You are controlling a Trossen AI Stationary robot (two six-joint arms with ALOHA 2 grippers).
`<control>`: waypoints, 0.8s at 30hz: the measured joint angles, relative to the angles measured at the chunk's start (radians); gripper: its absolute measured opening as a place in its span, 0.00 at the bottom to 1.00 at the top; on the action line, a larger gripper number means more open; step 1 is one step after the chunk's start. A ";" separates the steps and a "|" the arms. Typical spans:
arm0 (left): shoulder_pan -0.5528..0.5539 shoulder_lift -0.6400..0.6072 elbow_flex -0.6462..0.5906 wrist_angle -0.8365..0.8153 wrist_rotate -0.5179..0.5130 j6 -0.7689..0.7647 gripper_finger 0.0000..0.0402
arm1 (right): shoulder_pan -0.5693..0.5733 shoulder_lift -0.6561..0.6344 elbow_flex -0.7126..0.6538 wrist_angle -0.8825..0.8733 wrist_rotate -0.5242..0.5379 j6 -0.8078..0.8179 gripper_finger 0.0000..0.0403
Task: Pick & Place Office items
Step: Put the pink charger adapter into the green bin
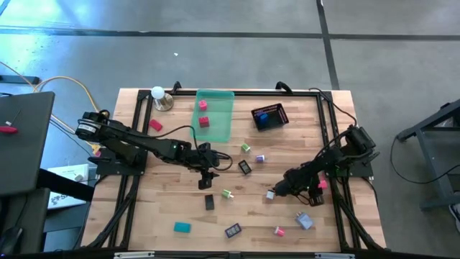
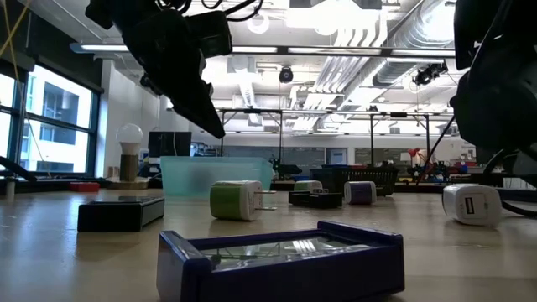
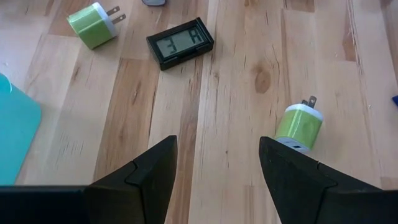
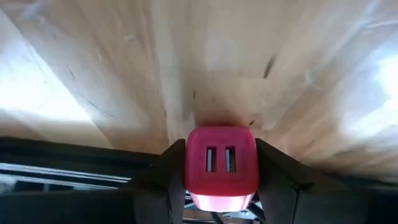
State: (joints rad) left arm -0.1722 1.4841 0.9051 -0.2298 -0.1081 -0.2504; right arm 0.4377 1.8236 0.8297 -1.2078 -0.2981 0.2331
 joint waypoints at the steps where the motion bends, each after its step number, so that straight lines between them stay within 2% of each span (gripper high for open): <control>1: 0.000 0.000 0.000 0.000 0.000 0.000 0.55 | 0.000 0.000 0.008 -0.010 0.006 0.019 0.34; 7: 0.000 0.000 0.000 0.005 -0.001 0.000 0.55 | 0.000 -0.005 0.128 -0.142 0.106 0.113 0.34; 13: 0.000 0.000 0.000 0.017 -0.001 0.000 0.55 | 0.014 -0.072 0.295 -0.169 0.298 0.224 0.34; 19: -0.004 0.000 0.000 0.032 -0.001 0.000 0.55 | 0.069 -0.237 0.366 0.061 0.527 0.284 0.34; 24: -0.023 0.000 0.000 0.061 -0.034 0.022 0.55 | 0.150 -0.363 0.364 0.259 0.783 0.250 0.34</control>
State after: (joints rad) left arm -0.1956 1.4837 0.9051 -0.1688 -0.1419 -0.2285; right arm 0.5881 1.4606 1.1942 -0.9490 0.4849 0.4827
